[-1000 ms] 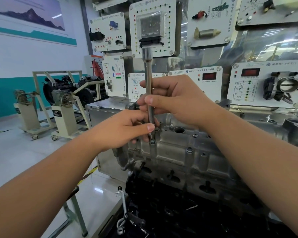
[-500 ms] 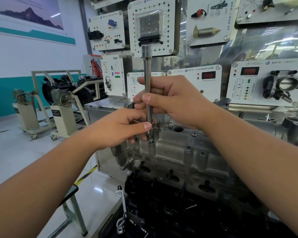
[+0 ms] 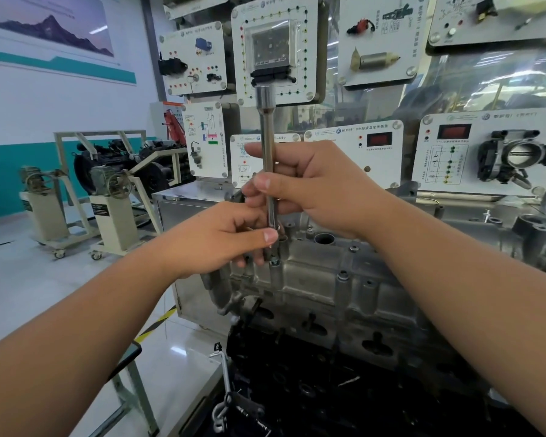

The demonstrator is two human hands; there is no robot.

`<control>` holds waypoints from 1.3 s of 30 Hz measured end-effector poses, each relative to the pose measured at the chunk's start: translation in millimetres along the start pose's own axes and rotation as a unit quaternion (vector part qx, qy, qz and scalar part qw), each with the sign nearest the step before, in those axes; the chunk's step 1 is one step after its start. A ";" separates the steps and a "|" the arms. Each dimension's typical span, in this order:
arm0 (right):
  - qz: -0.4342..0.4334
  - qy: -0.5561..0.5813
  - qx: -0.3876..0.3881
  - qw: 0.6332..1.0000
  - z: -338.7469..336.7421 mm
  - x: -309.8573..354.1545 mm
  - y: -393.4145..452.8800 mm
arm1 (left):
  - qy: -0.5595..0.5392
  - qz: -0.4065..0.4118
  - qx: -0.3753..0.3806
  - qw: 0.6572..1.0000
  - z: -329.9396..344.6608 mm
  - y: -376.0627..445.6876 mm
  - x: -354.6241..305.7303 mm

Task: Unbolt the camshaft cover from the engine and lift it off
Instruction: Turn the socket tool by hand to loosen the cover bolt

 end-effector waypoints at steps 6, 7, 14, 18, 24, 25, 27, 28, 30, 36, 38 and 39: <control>-0.008 -0.031 -0.027 0.999 -0.2 3.2 -1.7 | 0.014 0.015 -0.030 0.999 0.1 -0.6 -4.0; -0.017 -0.044 -0.040 0.998 -1.7 4.6 -1.5 | 0.012 0.014 -0.031 0.999 -0.2 -0.7 -3.4; -0.023 -0.028 -0.015 0.999 -4.3 7.6 -1.9 | -0.005 -0.011 0.001 1.000 2.7 -0.3 1.9; -0.012 -0.020 0.006 1.000 1.1 4.9 -2.6 | 0.028 -0.014 -0.017 0.999 2.0 2.1 1.2; -0.028 -0.048 -0.061 0.997 -6.5 7.5 -2.2 | 0.020 0.014 -0.063 0.998 0.8 0.0 -3.9; -0.025 -0.047 -0.067 0.996 -8.6 7.0 -2.1 | 0.021 0.010 -0.057 0.998 1.3 0.2 -3.6; -0.011 -0.030 -0.054 0.998 -8.5 4.8 -1.7 | 0.020 0.001 -0.035 0.999 2.0 0.3 -3.3; -0.004 -0.022 -0.040 0.999 -6.7 4.0 -1.5 | 0.012 -0.004 -0.024 1.000 1.8 -0.2 -2.2; 0.003 -0.016 -0.016 1.000 -2.8 2.4 -0.8 | -0.001 -0.008 -0.013 1.000 0.3 -1.4 -0.9; -0.010 -0.046 -0.024 0.999 -0.4 6.2 -2.2 | 0.016 0.011 -0.038 0.999 1.6 -1.1 -7.5; -0.022 -0.064 -0.044 0.997 -3.3 7.6 -1.8 | 0.014 0.009 -0.052 0.999 0.3 -0.7 -6.0; -0.025 -0.069 -0.051 0.996 -4.8 7.5 -1.4 | 0.012 0.005 -0.054 0.998 -0.3 -0.2 -4.5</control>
Point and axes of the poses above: each hand's wrist, its own y-axis towards the middle knuckle, its own z-axis out of the palm, x = y × z, the point moved 9 cm from there along y, towards the middle knuckle, and after that the axes turned 4 degrees about -y, right-handed, at the moved point
